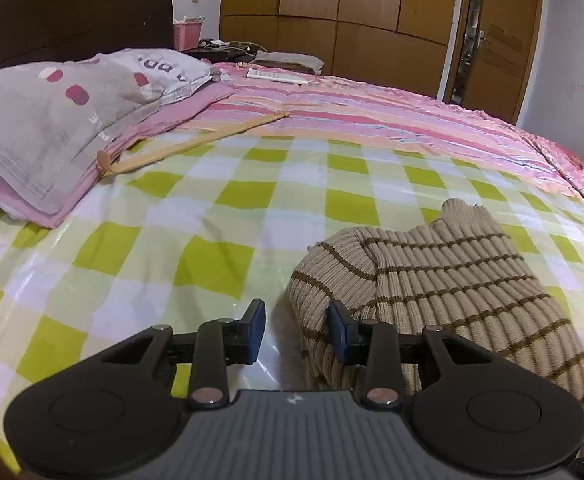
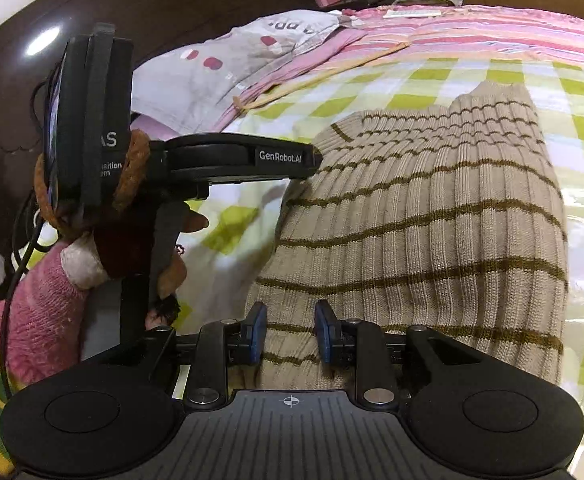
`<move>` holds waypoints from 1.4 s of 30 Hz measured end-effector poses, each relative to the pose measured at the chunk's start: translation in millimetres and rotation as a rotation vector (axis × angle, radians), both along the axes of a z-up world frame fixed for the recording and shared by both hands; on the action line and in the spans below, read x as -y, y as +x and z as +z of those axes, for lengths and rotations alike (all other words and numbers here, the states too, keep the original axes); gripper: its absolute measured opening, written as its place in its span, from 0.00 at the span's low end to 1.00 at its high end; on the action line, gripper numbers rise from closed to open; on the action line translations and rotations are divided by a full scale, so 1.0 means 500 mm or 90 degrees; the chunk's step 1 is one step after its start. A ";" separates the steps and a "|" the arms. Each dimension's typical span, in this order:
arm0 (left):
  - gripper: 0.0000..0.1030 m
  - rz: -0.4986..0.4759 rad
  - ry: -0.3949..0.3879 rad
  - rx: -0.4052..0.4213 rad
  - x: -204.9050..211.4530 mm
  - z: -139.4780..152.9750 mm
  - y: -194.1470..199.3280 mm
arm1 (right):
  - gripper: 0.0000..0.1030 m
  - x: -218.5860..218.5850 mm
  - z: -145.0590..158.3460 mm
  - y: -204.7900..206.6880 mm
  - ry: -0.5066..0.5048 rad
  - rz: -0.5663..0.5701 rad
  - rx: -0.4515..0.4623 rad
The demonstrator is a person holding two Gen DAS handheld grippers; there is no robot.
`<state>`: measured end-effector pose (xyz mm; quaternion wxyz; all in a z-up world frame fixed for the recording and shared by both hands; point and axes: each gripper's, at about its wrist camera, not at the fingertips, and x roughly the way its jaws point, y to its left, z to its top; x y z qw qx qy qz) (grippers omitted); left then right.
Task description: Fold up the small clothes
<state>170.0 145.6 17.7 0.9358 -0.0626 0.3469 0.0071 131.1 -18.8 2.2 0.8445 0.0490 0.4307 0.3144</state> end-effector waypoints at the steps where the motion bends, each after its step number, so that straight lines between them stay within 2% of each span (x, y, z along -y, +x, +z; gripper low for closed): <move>1: 0.40 -0.001 -0.003 0.000 0.001 0.004 -0.004 | 0.25 0.005 0.007 -0.007 0.006 -0.004 0.000; 9: 0.40 -0.017 0.000 -0.009 0.016 0.029 -0.080 | 0.28 0.052 0.067 -0.072 0.003 -0.038 0.045; 18: 0.40 -0.026 0.000 -0.043 0.047 0.017 -0.172 | 0.29 0.104 0.066 -0.124 -0.050 -0.122 0.050; 26: 0.40 -0.043 0.026 -0.051 0.082 0.011 -0.210 | 0.29 0.125 0.066 -0.145 -0.066 -0.159 0.062; 38: 0.41 -0.047 0.032 -0.055 0.095 0.012 -0.238 | 0.29 0.132 0.067 -0.149 -0.079 -0.178 0.069; 42: 0.46 -0.045 0.038 -0.059 0.101 0.011 -0.248 | 0.29 0.134 0.064 -0.150 -0.083 -0.185 0.064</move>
